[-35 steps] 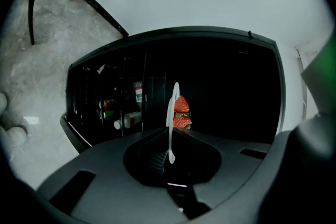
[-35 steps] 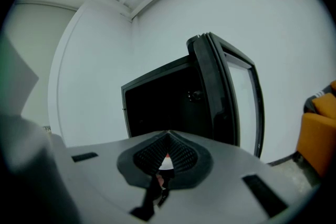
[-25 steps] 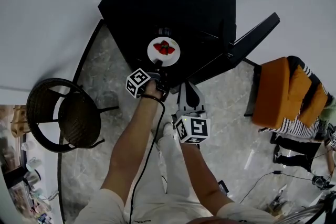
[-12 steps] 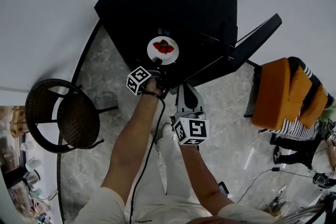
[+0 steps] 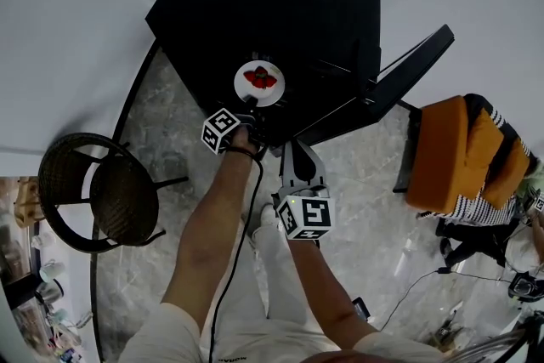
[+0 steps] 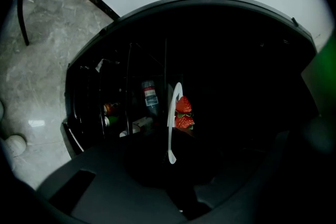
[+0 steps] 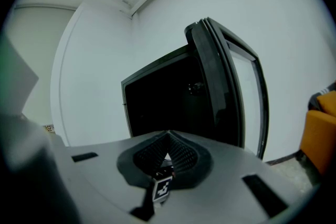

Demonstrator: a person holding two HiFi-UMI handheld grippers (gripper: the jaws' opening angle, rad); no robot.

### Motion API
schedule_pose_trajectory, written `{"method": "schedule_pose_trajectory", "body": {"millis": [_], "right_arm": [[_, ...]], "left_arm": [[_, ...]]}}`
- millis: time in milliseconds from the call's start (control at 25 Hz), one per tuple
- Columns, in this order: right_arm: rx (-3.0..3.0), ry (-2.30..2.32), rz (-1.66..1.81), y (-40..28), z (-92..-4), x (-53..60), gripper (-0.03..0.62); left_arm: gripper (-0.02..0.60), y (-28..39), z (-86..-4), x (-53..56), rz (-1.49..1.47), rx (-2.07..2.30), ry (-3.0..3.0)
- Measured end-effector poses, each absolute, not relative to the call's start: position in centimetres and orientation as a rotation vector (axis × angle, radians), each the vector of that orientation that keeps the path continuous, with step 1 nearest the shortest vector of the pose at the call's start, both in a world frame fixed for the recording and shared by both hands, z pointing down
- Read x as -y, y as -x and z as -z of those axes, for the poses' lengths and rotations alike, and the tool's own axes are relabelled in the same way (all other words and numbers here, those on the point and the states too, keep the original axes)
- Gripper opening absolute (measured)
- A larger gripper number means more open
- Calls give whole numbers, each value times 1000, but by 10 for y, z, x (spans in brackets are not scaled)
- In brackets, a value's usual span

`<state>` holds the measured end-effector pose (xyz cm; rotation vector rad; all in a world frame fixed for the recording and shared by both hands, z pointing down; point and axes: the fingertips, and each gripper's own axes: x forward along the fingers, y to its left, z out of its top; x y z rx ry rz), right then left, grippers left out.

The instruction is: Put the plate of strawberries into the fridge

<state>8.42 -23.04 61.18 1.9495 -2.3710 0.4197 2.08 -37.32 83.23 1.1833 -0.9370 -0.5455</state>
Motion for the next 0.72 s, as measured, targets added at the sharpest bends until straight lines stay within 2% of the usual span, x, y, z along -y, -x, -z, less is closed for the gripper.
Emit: {"method": "schedule_pose_trajectory", "body": {"millis": [440, 720], "right_arm": [[2397, -1919, -436, -78, -611, 229, 12], [2390, -1916, -444, -76, -612, 230, 12]], "left_arm": [[12, -21, -836, 380, 514, 968, -1133], [122, -12, -839, 366, 556, 952, -1134]]}}
